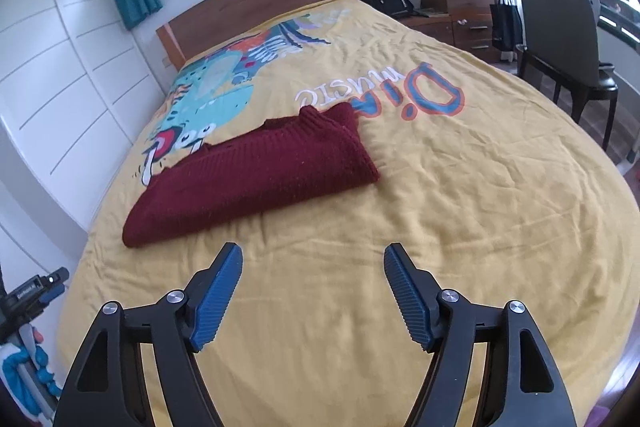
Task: Fold small clothes
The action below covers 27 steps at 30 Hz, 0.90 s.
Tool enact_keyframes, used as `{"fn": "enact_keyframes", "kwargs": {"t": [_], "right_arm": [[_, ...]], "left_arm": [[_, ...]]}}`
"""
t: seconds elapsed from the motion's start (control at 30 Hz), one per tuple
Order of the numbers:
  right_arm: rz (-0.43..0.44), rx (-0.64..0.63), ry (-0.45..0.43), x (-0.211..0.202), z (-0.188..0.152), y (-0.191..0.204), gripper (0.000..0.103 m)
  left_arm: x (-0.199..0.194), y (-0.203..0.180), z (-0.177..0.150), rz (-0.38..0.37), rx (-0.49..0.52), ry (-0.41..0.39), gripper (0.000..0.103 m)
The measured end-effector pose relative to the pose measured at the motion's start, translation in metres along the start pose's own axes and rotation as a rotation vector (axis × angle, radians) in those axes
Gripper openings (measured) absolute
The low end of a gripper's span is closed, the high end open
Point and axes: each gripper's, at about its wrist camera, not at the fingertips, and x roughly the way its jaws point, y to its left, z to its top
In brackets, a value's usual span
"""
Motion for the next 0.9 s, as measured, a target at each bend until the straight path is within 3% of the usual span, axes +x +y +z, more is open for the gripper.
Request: {"fn": "enact_keyframes", "kwargs": {"t": [0.43,0.9], "right_arm": [[-0.009,-0.031,-0.018,-0.015,-0.011,0.009,0.076],[-0.055,0.003,0.034,0.022,-0.023,-0.016,0.077]], "left_arm": [[-0.010,0.008,-0.030,0.009,0.021,-0.014,0.051],[0.012,0.011,-0.042,0.048,0.030,0.068,0.054]]}}
